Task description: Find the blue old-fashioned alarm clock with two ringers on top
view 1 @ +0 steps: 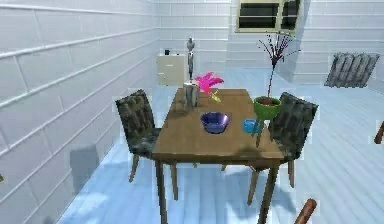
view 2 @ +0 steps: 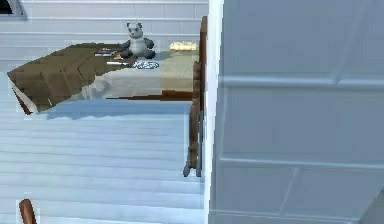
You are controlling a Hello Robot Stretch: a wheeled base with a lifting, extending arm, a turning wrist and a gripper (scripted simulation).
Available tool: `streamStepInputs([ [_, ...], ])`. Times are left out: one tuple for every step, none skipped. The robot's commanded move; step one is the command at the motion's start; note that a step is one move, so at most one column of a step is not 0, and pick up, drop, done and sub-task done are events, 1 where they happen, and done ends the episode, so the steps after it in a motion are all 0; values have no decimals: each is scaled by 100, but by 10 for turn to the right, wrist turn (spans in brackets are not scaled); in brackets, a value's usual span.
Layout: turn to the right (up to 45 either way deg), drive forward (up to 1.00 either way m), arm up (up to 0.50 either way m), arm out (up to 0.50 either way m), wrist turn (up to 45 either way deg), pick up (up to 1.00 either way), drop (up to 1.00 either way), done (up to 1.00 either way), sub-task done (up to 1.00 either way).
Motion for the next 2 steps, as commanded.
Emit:
streamStepInputs([
  [0,50,0,0,0,0,0,0,0],
  [240,0,0,0,0,0,0,0,0],
])
